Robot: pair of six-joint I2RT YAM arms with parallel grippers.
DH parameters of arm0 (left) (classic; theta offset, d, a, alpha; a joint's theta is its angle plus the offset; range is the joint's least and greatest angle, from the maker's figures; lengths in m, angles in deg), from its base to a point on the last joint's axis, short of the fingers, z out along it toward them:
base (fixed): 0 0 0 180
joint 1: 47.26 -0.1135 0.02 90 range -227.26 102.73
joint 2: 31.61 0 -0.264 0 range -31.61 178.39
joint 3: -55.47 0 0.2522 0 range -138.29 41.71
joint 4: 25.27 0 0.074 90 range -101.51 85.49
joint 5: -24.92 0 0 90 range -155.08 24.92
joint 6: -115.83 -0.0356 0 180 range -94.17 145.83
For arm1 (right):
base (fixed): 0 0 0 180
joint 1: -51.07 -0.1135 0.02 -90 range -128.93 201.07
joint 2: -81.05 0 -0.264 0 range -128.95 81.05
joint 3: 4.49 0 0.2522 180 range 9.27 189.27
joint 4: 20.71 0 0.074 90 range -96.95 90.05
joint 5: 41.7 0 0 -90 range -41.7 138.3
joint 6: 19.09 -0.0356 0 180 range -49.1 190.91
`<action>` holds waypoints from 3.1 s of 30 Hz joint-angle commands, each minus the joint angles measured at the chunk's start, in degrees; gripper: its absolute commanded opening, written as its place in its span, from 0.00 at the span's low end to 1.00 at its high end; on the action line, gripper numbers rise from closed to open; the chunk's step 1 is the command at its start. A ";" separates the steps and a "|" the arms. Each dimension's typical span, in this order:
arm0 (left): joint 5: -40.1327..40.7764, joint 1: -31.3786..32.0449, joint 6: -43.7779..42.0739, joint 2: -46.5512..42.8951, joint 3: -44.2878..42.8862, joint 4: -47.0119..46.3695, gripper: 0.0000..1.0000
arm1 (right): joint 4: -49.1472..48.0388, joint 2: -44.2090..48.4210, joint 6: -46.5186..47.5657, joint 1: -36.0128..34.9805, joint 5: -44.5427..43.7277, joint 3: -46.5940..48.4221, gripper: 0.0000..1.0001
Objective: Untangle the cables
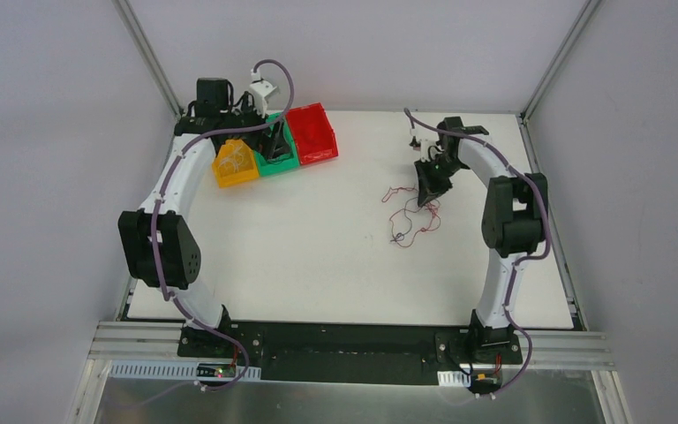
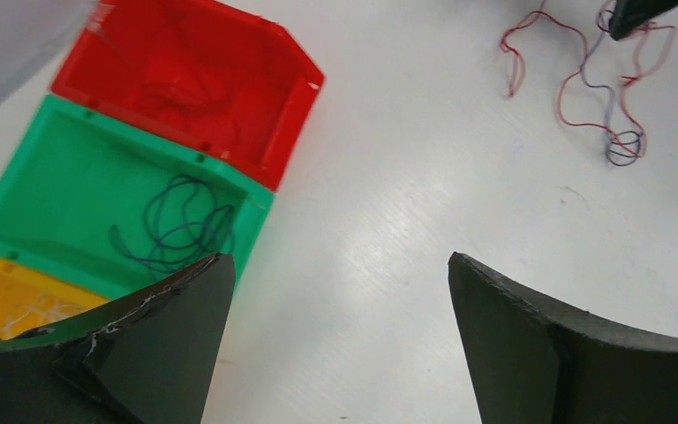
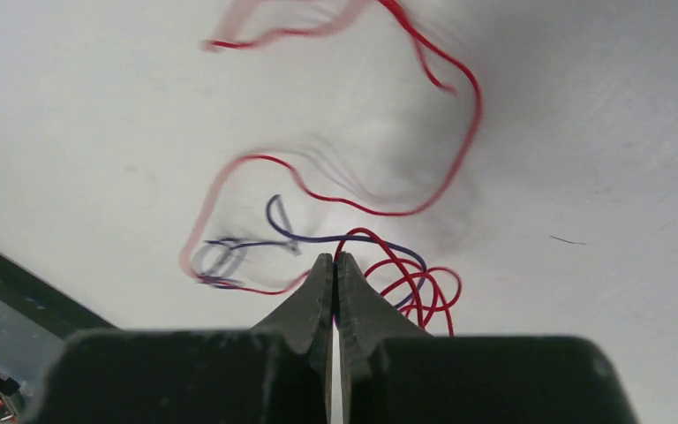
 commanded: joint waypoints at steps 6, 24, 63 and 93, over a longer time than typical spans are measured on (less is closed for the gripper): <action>-12.20 12.64 -2.66 -4.36 5.36 -1.27 0.92 | -10.76 18.86 -9.11 -7.10 15.26 -1.36 0.00; -6.14 26.22 7.35 3.96 1.22 -17.78 0.64 | -18.28 25.39 -19.71 -14.08 18.05 2.75 0.00; -21.75 8.34 18.27 2.53 -16.20 -10.15 0.00 | -51.00 22.13 -35.84 -13.27 14.84 -4.18 0.88; -7.79 1.02 23.32 5.94 -28.33 -14.81 0.00 | -39.15 22.47 -17.88 -15.35 3.75 -17.48 0.00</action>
